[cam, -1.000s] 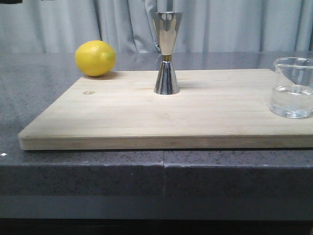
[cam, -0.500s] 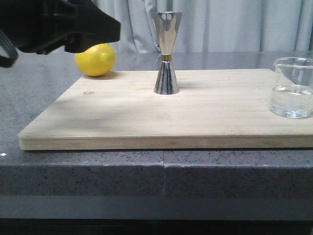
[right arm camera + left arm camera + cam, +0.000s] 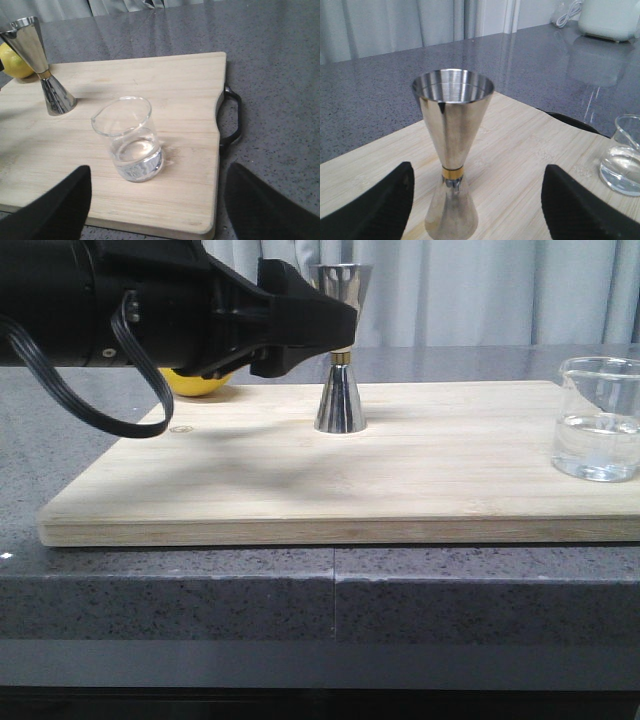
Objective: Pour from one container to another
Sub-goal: 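Reach the left gripper to the steel jigger and grasp its waist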
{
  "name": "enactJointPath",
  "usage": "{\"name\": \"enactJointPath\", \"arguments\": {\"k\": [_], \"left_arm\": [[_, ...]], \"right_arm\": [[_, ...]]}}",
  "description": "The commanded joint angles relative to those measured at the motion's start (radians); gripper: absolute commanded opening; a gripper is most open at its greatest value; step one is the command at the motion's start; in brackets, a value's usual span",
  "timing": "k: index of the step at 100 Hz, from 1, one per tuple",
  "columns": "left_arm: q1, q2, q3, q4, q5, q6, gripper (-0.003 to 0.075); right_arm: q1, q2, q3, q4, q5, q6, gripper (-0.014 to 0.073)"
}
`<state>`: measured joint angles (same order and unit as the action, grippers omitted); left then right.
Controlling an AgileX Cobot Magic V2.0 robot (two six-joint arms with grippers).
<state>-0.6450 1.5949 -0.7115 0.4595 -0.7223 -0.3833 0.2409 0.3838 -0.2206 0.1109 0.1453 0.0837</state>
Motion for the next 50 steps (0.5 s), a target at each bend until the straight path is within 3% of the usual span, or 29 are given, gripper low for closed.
{"name": "enactJointPath", "arguments": {"k": [1,50], "left_arm": [[0.027,-0.008,-0.045,0.037,-0.115,-0.068,0.0489],[0.078,0.125,-0.162,0.202,-0.182,-0.189,0.0489]], "right_arm": [[0.003,0.014,-0.024,-0.013,-0.088,-0.003,0.0503],[0.003,0.014,-0.024,-0.014,-0.092,-0.003,0.0503]]}}
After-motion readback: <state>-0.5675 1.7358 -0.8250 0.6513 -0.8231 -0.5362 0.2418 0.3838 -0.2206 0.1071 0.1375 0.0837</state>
